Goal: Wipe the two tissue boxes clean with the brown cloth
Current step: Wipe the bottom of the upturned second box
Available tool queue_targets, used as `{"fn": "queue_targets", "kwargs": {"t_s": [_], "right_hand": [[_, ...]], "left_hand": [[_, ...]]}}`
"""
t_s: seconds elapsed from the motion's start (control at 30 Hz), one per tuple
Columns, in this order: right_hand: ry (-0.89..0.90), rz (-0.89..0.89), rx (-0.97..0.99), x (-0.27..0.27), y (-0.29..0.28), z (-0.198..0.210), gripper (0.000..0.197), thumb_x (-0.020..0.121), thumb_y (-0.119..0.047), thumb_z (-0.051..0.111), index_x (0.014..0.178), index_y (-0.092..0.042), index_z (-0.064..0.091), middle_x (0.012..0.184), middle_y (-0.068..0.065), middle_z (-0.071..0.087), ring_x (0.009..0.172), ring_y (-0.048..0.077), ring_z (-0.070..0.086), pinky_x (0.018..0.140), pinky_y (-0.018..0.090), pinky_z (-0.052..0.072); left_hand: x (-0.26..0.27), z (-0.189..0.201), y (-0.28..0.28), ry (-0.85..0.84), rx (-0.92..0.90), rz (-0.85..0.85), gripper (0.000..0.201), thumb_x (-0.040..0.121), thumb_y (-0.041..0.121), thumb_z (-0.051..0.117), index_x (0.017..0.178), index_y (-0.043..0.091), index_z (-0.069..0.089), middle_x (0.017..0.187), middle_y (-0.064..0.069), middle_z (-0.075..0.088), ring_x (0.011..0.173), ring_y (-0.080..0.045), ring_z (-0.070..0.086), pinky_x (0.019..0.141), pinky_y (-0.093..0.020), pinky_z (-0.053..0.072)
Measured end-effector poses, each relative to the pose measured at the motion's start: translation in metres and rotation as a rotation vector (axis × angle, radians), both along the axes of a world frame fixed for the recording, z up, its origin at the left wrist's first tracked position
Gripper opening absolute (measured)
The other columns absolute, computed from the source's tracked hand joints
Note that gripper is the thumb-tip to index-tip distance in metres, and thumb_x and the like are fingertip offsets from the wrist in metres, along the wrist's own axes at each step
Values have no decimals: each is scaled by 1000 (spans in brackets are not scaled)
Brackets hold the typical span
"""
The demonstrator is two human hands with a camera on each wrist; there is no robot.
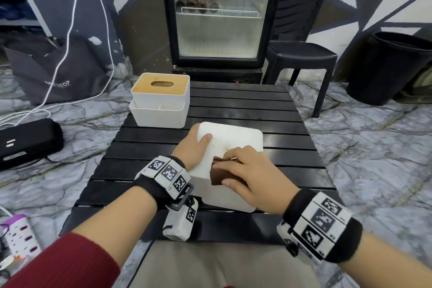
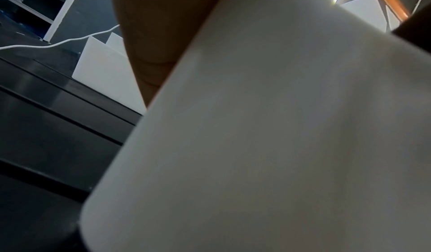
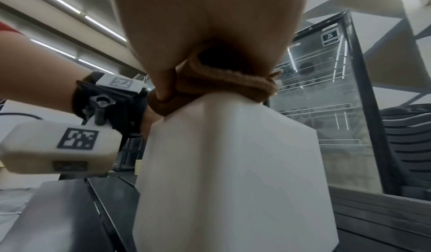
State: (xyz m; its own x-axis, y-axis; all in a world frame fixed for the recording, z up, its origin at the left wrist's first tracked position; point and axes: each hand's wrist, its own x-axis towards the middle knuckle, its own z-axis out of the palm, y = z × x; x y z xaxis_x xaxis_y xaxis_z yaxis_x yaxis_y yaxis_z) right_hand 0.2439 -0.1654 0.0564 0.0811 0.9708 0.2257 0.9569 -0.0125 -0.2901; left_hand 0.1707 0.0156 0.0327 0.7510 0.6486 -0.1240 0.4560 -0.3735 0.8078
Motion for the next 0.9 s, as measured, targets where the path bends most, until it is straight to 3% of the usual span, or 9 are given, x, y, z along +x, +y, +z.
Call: {"fn": "queue_targets", "kwargs": {"t_s": [0.4,0.53,0.77,0.9], "right_hand": [[72,-126,-9,42,34,-5,33,91,-28,53,124,-26,55,123,-3,48,108,17,37,97,41,31],[52,-185,-25,56,46,-5,33,91,-29,51,124,-25,55,124,-4,47,109,18,37,93,40,32],[31,-268,2,73,58,-7,31,91,-30,51,120,-23,57,124,-4,48,109,18,37,83,28,21],[40,-299,5,77,62,-6,31,91,-31,51,120,-23,57,125,-5,48,110,19,37,85,30,23]], "left_hand": [[-2,1,-1,11,6,1,42,100,33,36,141,27,30,132,-9,52,114,-26,49,85,-28,30],[-2,1,-1,9,10,-3,41,100,33,35,140,27,31,130,-7,52,102,-20,47,84,-28,30],[-1,0,0,36,3,-3,42,100,36,34,141,30,27,128,-5,52,98,-18,45,83,-29,31],[-1,0,1,34,8,-6,42,100,36,34,141,30,27,129,-4,52,98,-17,45,83,-29,31]]}}
